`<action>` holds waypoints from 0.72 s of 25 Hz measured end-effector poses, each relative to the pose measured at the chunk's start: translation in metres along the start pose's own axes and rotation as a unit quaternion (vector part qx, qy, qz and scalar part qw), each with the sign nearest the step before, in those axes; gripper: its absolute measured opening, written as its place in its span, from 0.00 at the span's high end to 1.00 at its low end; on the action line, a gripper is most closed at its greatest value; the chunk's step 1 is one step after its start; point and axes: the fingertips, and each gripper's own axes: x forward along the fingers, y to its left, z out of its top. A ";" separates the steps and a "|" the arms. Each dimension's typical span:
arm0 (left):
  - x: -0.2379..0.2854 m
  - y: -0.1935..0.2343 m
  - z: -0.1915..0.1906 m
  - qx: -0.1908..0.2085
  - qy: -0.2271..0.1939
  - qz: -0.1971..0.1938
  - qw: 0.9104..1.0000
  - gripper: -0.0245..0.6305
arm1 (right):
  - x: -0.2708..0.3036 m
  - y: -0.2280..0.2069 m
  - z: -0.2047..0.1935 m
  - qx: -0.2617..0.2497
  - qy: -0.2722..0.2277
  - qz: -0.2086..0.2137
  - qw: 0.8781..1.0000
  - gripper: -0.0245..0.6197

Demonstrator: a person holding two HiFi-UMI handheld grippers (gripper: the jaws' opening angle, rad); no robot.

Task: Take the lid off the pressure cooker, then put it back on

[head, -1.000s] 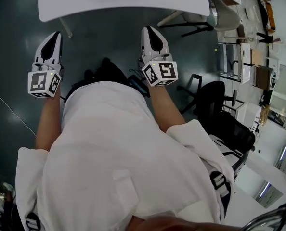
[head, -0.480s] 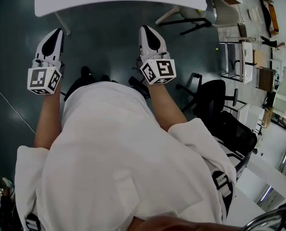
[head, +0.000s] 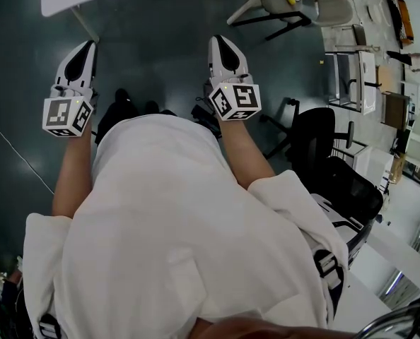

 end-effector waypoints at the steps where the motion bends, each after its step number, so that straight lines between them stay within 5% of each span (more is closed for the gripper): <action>1: 0.000 0.000 -0.002 -0.003 0.000 0.002 1.000 0.94 | -0.001 -0.001 -0.001 -0.001 0.000 0.002 1.000 0.95; 18: -0.016 -0.002 -0.010 -0.020 -0.003 0.025 0.999 0.94 | 0.000 0.001 -0.011 0.012 0.002 0.022 1.000 0.95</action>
